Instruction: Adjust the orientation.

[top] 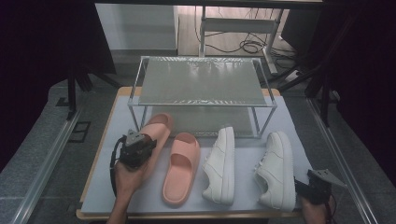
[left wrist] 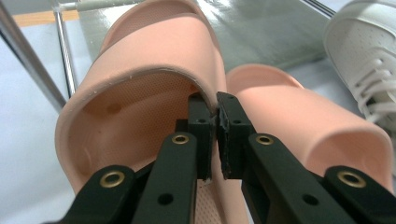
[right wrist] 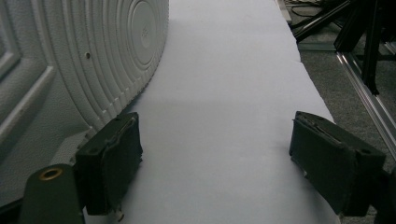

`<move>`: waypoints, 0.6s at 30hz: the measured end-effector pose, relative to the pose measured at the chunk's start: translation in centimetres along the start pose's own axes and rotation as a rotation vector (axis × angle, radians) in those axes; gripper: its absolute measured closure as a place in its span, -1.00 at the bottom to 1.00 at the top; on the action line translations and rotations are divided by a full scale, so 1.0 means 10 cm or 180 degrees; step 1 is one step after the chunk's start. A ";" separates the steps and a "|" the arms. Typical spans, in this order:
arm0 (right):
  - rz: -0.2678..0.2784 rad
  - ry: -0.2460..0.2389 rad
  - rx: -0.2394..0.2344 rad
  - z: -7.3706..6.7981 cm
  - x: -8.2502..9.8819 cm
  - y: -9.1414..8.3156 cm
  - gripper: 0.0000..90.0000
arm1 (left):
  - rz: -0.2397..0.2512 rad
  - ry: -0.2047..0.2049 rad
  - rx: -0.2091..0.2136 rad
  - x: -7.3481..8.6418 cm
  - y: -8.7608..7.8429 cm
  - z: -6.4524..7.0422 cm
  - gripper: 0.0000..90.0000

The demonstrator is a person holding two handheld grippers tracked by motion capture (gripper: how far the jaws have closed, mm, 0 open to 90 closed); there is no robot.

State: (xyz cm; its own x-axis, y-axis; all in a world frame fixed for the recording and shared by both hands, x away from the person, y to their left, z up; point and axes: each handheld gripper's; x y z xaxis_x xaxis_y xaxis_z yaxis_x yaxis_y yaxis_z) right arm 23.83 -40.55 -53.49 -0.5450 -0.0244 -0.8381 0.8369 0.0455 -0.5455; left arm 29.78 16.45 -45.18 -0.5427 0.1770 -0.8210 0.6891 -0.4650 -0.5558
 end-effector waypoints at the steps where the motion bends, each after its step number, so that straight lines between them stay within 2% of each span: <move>1: 0.0000 0.0000 0.0000 0.00 0.00 0.00 -0.62 | 0.0000 0.0000 0.0000 0.00 0.00 0.00 0.89; 8: -0.0001 -0.0003 0.0000 0.00 0.00 0.00 -0.62 | 0.0095 -0.0066 -0.0128 -0.12 0.22 0.01 0.89; 13: -0.0001 -0.0004 0.0000 0.00 0.00 0.00 -0.62 | 0.0104 -0.0081 -0.0191 -0.18 0.34 0.01 0.89; 18: -0.0001 -0.0004 0.0000 0.00 0.00 0.00 -0.62 | 0.0134 -0.0153 -0.0275 -0.22 0.53 -0.02 0.89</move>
State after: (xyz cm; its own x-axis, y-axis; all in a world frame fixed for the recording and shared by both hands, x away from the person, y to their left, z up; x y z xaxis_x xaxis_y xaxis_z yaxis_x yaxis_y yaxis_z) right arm 23.82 -40.57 -53.49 -0.5452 -0.0256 -0.8379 0.8367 0.0455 -0.5458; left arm 34.68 13.75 -46.33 -0.5335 0.1160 -0.8378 0.7495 -0.3942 -0.5319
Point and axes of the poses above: each handheld gripper's, and its own axes: y roughly forward along the jaws, x roughly out of its underside, z roughly to its right, and after that the axes turned 4 degrees about x, right-handed
